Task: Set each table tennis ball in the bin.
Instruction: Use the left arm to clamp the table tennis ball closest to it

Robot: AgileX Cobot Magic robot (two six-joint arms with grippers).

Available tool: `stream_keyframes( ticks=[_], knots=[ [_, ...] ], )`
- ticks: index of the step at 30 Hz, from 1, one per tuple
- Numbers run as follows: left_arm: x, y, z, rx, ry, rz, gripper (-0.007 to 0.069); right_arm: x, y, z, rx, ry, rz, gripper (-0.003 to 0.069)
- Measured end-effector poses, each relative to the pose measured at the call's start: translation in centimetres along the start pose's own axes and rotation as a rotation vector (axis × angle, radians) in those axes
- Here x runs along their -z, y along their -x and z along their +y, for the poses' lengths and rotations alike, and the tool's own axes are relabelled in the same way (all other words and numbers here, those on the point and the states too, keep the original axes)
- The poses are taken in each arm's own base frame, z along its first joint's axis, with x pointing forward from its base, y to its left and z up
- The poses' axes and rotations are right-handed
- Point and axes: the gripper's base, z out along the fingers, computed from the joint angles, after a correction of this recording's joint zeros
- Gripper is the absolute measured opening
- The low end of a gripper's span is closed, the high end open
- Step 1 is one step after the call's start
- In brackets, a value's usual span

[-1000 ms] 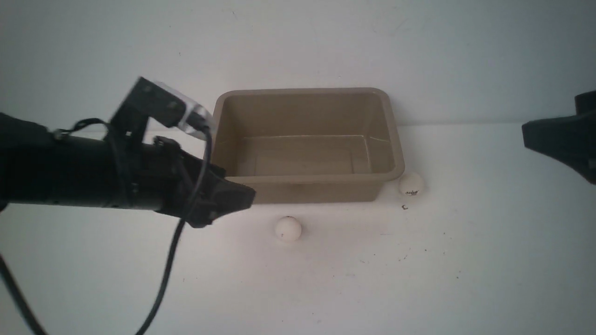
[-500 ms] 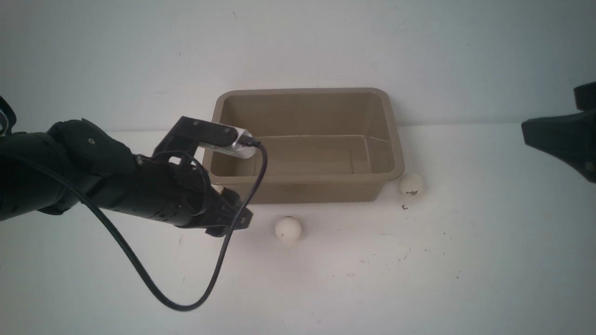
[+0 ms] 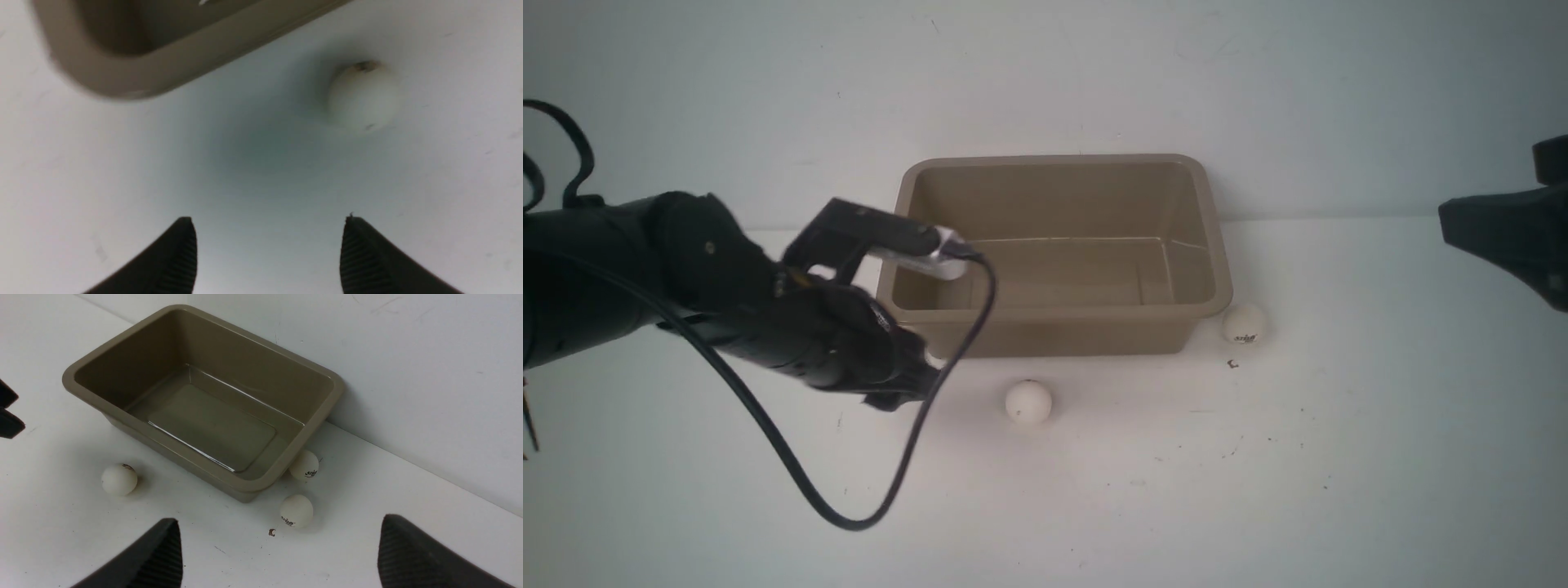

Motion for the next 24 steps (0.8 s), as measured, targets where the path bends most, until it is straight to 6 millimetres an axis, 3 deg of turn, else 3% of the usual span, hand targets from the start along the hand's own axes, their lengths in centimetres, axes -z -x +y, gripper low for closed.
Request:
stream_keyframes(
  ticks=[4, 8, 24],
  knots=[
    [0.1, 1.6, -3.6, -0.115, -0.113, -0.068, 0.0508, -0.1, -0.1, 0.1, -0.003, 0.018, 0.015, 0.0585],
    [-0.5, 1.7, -4.8, -0.135, -0.161, -0.073, 0.0531, -0.1, -0.2, 0.2, -0.003, 0.03, 0.023, 0.0585],
    [-5.7, 0.8, -3.8, -0.012, -0.141, -0.03, 0.0532, -0.1, -0.3, 0.4, -0.018, 0.047, 0.035, 0.0585]
  ],
)
